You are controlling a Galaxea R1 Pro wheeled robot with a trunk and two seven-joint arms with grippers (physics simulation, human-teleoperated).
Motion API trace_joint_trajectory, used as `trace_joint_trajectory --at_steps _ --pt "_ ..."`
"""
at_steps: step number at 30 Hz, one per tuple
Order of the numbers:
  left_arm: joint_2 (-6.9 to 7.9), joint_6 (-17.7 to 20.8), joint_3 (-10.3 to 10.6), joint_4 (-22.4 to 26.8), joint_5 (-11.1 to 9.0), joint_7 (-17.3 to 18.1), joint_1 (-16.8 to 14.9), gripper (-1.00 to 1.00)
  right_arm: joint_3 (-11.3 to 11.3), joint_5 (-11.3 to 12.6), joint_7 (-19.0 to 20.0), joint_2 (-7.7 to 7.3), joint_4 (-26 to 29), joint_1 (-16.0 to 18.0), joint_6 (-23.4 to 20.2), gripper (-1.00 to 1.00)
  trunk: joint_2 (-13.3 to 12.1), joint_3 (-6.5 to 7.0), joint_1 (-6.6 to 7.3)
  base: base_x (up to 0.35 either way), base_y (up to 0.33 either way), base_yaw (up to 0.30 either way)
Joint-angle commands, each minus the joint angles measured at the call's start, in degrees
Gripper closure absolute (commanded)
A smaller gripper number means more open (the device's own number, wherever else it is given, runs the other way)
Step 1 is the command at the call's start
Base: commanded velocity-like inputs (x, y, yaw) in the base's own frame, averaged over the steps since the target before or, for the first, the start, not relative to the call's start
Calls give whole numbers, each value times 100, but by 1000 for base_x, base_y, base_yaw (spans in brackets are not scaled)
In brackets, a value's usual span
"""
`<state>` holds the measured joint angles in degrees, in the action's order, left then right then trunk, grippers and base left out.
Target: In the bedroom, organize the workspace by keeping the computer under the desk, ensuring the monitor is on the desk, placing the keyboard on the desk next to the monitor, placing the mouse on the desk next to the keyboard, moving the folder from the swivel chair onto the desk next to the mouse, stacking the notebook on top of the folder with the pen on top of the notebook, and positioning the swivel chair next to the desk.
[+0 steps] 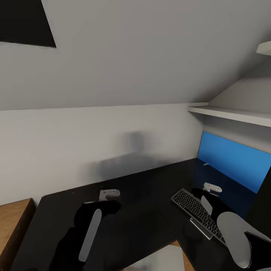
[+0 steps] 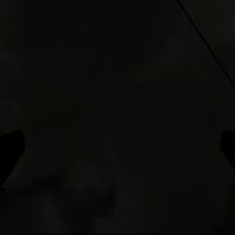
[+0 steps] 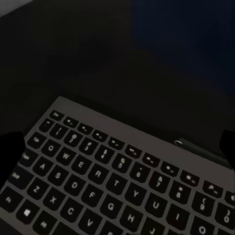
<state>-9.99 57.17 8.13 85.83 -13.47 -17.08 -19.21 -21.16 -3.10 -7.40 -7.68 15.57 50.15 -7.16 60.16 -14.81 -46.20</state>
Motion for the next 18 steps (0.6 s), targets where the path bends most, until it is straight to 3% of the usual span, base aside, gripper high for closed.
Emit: trace_joint_trajectory --at_steps 1,3,6,7,8,9,12,15,18 --pt "0 32 3 -192 -80 -300 -211 -100 -20 -34 -7 0 6 4 57 -100 6 -8 0 0 0 0" --pt "0 42 6 -462 -221 -689 -480 -100 -20 -38 -14 -1 2 4 221 -100 6 -8 0 0 0 0" --pt "0 50 12 -769 -711 -1188 -837 -100 -20 -40 -24 -4 0 4 343 -100 6 -8 0 0 0 0" --pt "0 53 15 -984 -1017 -1445 -1065 -100 -15 -40 -30 -4 1 4 371 -100 6 -8 0 0 0 0" --pt "0 55 17 -1131 -1168 -1573 -1199 -100 -12 -41 -36 -4 6 4 381 -100 6 -8 0 0 0 0" --pt "0 56 20 -1519 -1457 -1811 -1498 -100 -9 -39 -60 -4 23 5 389 -100 6 -8 0 0 0 0" --pt "0 49 31 -2603 -1995 -2099 -2228 -100 -5 -41 -207 -18 59 13 328 -100 6 -8 0 0 0 0" --pt "0 41 38 -4233 -2715 -2258 -3489 -100 -8 -36 -613 -132 94 210 4 -100 6 -8 0 0 0 0" --pt "0 37 39 -4610 -2890 -2287 -3887 -100 -10 -34 -720 -267 60 528 -261 -100 6 -8 0 0 0 0"
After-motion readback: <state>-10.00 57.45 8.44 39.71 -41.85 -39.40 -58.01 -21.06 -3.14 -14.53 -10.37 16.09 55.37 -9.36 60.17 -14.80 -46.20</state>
